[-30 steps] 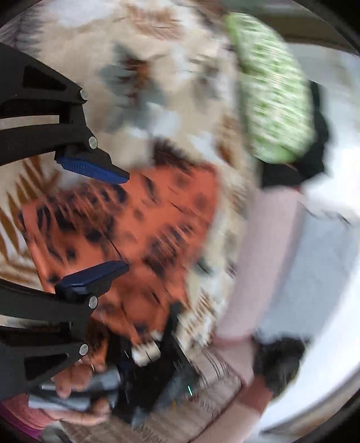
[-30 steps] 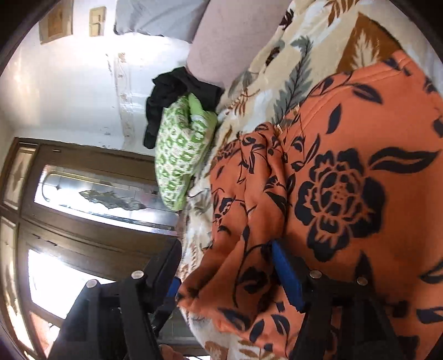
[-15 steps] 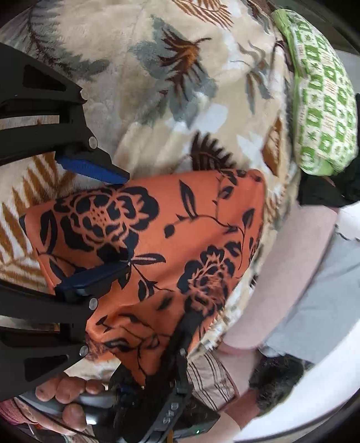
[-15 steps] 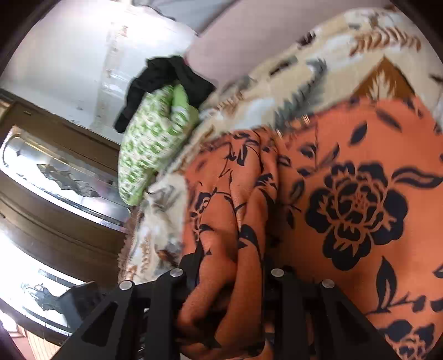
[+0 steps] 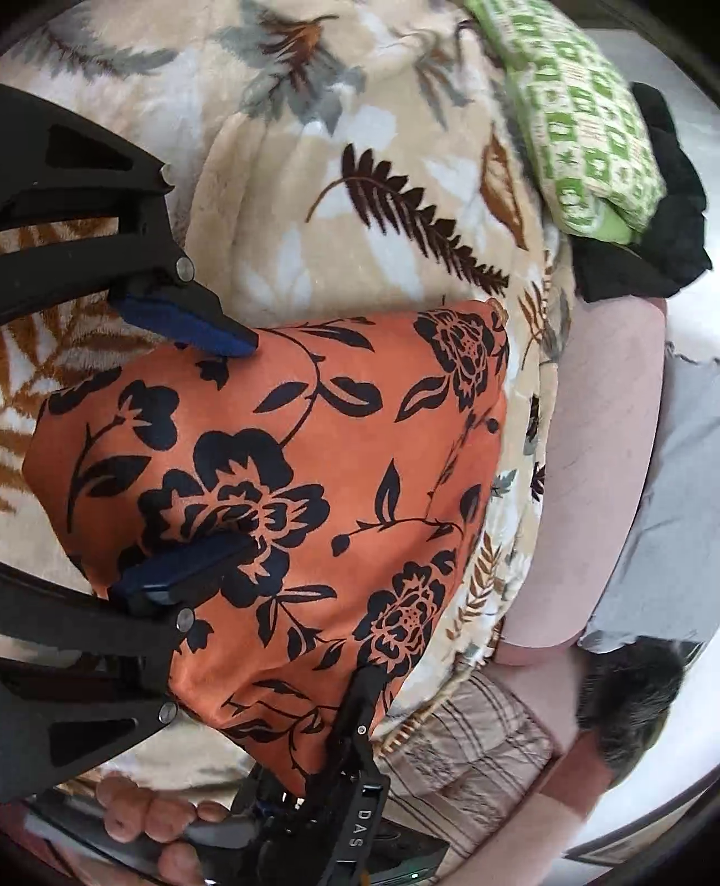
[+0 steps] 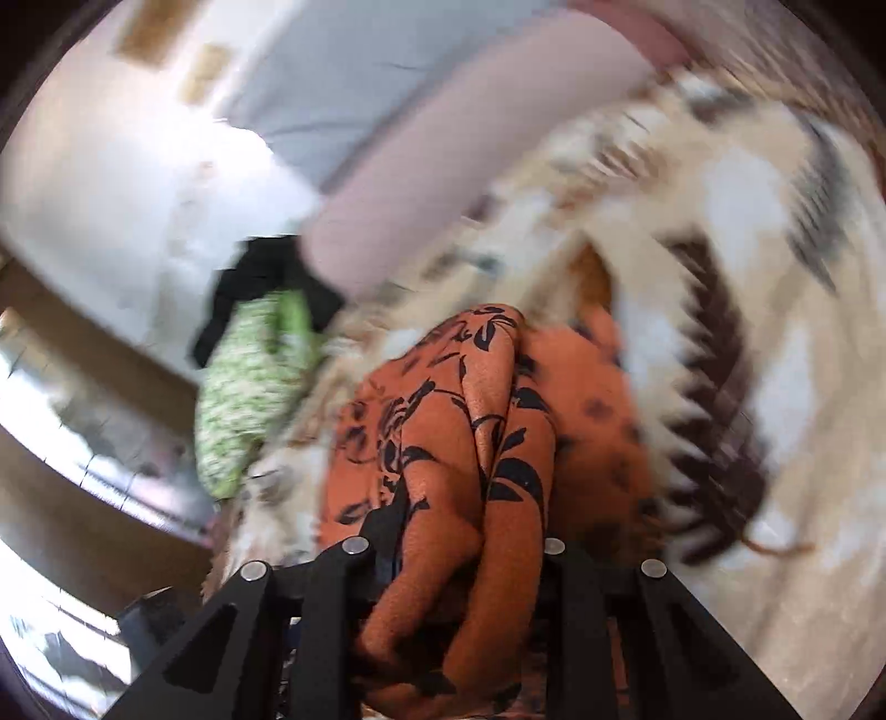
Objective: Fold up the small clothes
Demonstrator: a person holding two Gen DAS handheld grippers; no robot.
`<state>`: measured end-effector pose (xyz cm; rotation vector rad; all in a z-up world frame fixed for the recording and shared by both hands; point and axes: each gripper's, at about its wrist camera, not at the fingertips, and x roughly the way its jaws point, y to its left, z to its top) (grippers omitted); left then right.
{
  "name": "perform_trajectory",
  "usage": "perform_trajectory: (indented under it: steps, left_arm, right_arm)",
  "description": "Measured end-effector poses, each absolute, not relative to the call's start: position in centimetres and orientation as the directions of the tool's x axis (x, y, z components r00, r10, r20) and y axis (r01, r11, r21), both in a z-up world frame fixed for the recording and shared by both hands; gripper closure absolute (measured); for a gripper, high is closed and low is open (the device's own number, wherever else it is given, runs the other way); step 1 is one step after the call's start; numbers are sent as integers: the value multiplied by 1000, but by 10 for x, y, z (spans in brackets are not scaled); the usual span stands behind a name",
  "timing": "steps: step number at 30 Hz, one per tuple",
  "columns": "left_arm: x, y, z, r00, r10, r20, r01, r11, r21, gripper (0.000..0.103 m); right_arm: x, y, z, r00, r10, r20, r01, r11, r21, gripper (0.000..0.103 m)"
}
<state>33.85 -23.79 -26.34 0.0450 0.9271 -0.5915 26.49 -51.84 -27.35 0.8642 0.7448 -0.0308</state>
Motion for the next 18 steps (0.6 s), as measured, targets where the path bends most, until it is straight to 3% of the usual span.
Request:
perform_trajectory:
  steps: [7, 11, 13, 16, 18]
  left_arm:
    - [351, -219, -265, 399, -508, -763, 447, 834, -322, 35]
    - [344, -227, -264, 417, -479, -772, 470, 841, -269, 33]
    - [345, -233, -275, 409, -421, -810, 464, 860, -212, 32]
    - [351, -228, -280, 375, -447, -812, 434, 859, -273, 29]
    - [351, -226, -279, 370, -456, -809, 434, 855, -283, 28]
  right_arm:
    - [259, -520, -278, 728, 293, -620, 328, 646, 689, 77]
    - [232, -510, -246, 798, 222, -561, 250, 725, 642, 77]
    - [236, -501, -249, 770, 187, -610, 259, 782, 567, 77]
    - [256, -510, -300, 610, 284, -739, 381, 713, 589, 74]
    - [254, -527, -308, 633, 350, -690, 417, 597, 685, 73]
